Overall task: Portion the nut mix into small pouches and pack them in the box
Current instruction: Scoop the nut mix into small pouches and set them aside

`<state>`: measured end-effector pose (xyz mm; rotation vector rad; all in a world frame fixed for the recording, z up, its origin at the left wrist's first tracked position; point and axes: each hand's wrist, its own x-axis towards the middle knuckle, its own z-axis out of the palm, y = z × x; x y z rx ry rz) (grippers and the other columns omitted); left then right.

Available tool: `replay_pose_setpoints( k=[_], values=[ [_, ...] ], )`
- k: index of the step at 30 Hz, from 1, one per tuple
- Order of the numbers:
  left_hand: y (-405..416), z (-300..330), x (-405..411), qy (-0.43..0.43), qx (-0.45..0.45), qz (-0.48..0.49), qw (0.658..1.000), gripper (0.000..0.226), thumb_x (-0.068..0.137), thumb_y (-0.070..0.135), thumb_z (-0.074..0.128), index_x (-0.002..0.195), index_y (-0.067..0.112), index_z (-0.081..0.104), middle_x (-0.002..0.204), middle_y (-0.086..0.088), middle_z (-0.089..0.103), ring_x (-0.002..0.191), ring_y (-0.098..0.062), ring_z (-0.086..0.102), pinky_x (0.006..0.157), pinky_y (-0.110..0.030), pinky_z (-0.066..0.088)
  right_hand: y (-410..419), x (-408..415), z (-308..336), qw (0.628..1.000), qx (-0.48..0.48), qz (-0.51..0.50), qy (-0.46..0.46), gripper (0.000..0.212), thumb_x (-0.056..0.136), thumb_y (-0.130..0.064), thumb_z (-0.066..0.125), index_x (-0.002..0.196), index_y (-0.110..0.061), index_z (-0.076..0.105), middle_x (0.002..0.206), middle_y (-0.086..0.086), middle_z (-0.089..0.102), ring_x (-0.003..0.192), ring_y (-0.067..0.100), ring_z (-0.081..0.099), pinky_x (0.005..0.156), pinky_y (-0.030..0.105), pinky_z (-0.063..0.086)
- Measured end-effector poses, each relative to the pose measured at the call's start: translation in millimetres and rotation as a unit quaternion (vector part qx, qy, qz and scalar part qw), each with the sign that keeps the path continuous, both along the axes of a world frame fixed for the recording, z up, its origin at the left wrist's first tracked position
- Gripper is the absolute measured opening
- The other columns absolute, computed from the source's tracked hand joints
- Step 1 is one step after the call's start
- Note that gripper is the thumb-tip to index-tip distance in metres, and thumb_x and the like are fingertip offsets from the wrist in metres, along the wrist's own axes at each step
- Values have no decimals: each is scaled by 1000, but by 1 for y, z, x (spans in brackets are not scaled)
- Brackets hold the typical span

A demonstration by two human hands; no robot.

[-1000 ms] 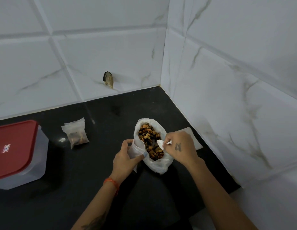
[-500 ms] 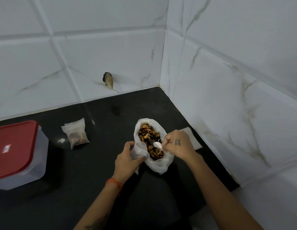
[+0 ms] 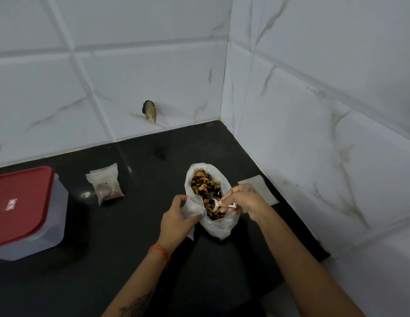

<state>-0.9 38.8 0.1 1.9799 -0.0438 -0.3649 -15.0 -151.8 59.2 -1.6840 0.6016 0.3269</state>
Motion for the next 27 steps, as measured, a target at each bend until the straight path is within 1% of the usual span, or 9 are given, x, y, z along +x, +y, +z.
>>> replay_pose_setpoints(
  k=[3, 6, 9, 11, 15, 17, 22, 25, 27],
  values=[
    [0, -2, 1, 4, -6, 0, 1000, 53, 74, 33, 79, 117, 32, 48, 116, 3, 60, 104, -13, 59, 85, -27, 51, -10, -2, -3, 999, 35, -15, 29, 13, 75, 2, 74, 86, 6, 68, 68, 14, 71, 47, 7, 63, 44, 15, 46],
    [0, -2, 2, 1, -10, -3, 1000, 52, 75, 32, 78, 117, 32, 48, 115, 3, 60, 102, -11, 59, 81, -24, 50, -4, -4, -12, 996, 49, -80, 10, 10, 76, 3, 73, 84, 4, 67, 74, 16, 70, 52, 12, 65, 43, 16, 47],
    [0, -1, 3, -1, -16, -4, 1000, 51, 76, 31, 78, 117, 32, 48, 113, 5, 60, 100, -9, 59, 75, -18, 47, 11, -4, -24, 995, -56, -71, -31, 6, 78, -4, 74, 77, -7, 69, 69, 9, 70, 53, 12, 63, 45, 17, 48],
    [-1, -2, 4, -3, -17, -5, 1000, 50, 76, 31, 78, 116, 33, 48, 112, 5, 60, 99, -9, 60, 74, -17, 47, 13, -5, -26, 995, -85, -39, -40, 5, 79, -7, 73, 77, -10, 69, 68, 7, 70, 50, 11, 60, 46, 17, 46],
    [0, -4, 3, -5, -14, 0, 1000, 52, 73, 34, 79, 116, 33, 49, 113, 3, 62, 101, -11, 60, 83, -26, 51, -3, -1, -20, 999, 23, -30, 12, 7, 79, -1, 72, 86, -1, 69, 67, 11, 71, 45, 8, 58, 40, 12, 39],
    [1, -4, 4, -3, -10, -3, 1000, 53, 73, 35, 79, 117, 33, 48, 115, 2, 61, 105, -14, 59, 87, -30, 51, -8, 1, -23, 995, 69, -51, 46, 6, 80, -1, 70, 85, -3, 69, 68, 12, 72, 43, 6, 58, 39, 10, 39],
    [3, -4, 6, -2, -21, -12, 1000, 53, 74, 37, 78, 117, 35, 47, 116, 4, 60, 104, -11, 59, 85, -27, 51, -9, 0, -31, 982, 137, -94, 92, 6, 81, -4, 70, 87, -4, 69, 68, 9, 72, 41, 3, 56, 36, 10, 38],
    [4, -3, 6, 1, -28, -15, 999, 51, 75, 37, 77, 115, 37, 47, 115, 5, 61, 102, -9, 60, 81, -24, 50, -11, -2, -32, 975, 170, -111, 91, 7, 82, -4, 68, 89, -3, 68, 67, 9, 72, 41, 4, 56, 35, 10, 38],
    [5, -3, 6, 3, -30, -21, 999, 53, 74, 39, 77, 117, 36, 47, 115, 4, 61, 102, -9, 60, 83, -26, 51, -12, -3, -32, 972, 184, -119, 86, 11, 83, -4, 68, 93, -2, 68, 68, 9, 72, 43, 4, 57, 36, 10, 39]
  ],
)
